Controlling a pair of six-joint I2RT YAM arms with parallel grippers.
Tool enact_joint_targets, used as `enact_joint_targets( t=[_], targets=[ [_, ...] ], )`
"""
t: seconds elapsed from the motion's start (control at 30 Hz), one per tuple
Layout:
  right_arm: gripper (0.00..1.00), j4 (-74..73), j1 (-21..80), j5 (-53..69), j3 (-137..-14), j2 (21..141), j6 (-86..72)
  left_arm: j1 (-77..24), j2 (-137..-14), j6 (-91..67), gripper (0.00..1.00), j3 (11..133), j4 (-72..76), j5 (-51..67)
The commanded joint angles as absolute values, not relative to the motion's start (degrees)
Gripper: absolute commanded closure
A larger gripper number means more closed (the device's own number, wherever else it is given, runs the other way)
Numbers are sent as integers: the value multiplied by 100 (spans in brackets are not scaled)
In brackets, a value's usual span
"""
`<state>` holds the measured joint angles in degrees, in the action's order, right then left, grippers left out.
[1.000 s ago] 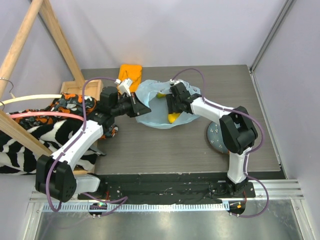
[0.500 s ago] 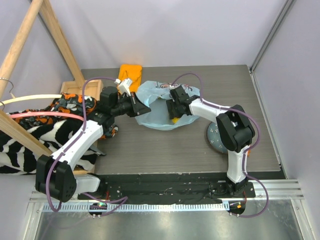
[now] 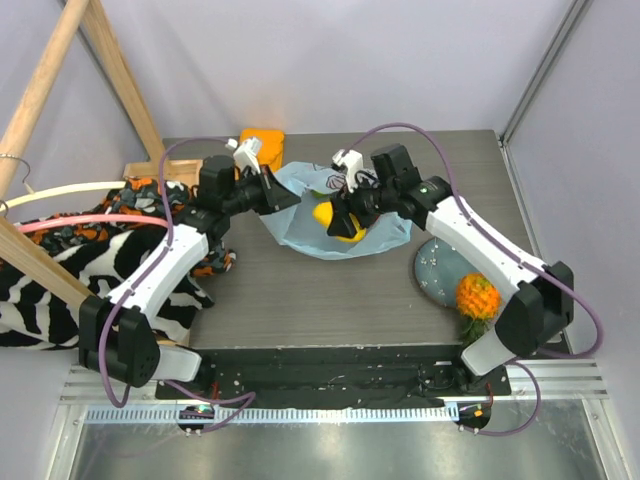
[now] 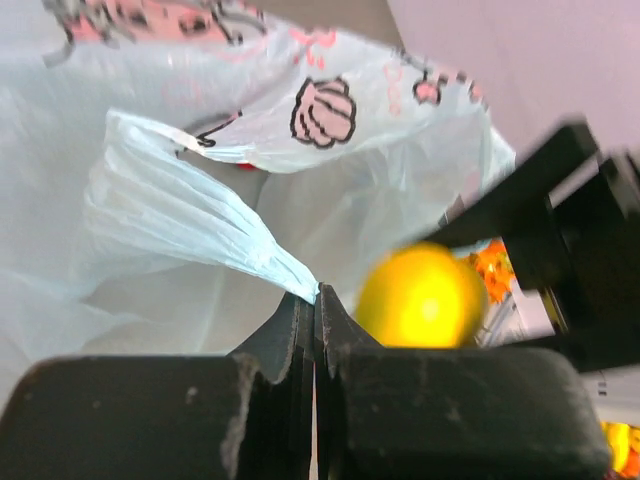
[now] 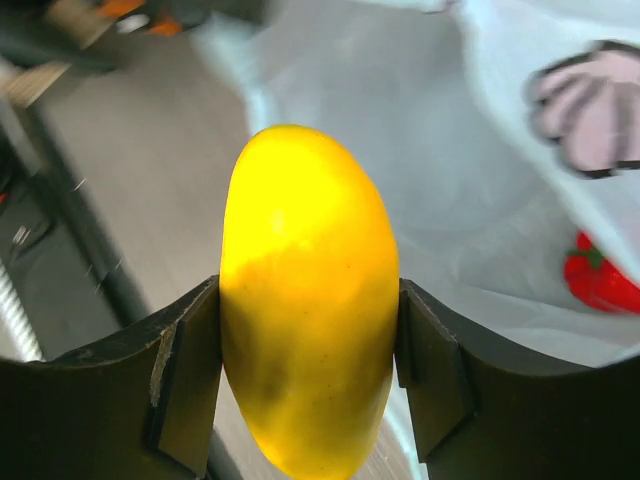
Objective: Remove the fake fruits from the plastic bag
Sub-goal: Take out the fake fruit from the plastic bag, then place the fake fruit on the plate.
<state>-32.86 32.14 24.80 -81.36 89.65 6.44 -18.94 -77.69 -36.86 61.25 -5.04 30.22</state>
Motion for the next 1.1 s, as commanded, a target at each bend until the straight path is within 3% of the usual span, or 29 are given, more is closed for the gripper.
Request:
enact_joint_targets(
  t=[0.0, 0.2, 0.37, 0.57, 0.83, 1.07],
  targets=[
    [68, -4113, 3234, 3621, -8059, 8466, 1714, -1670, -7769, -3314, 100, 6785, -387, 2927],
    [72, -4604, 2208, 3226, -8779, 7403, 1896, -1529, -7752, -3234, 100, 6820, -501, 2927],
    [73, -5736, 223, 3058, -8790, 7119, 3600, -1494, -7796, -2867, 100, 7039, -860, 3041],
    [72, -6301, -1210, 3261, -7824, 7786, 5992, -1494, -8112, -2040, 100, 7313, -1327, 3445],
    [69, -6442, -1723, 3050, -7822, 9105, 7600, -1494, -8288, -1354, 100, 7427, -1723, 3437],
    [66, -6459, -1609, 2787, -8006, 9922, 7593, -1494, -8236, -1441, 100, 7330, -1600, 3472]
  ],
)
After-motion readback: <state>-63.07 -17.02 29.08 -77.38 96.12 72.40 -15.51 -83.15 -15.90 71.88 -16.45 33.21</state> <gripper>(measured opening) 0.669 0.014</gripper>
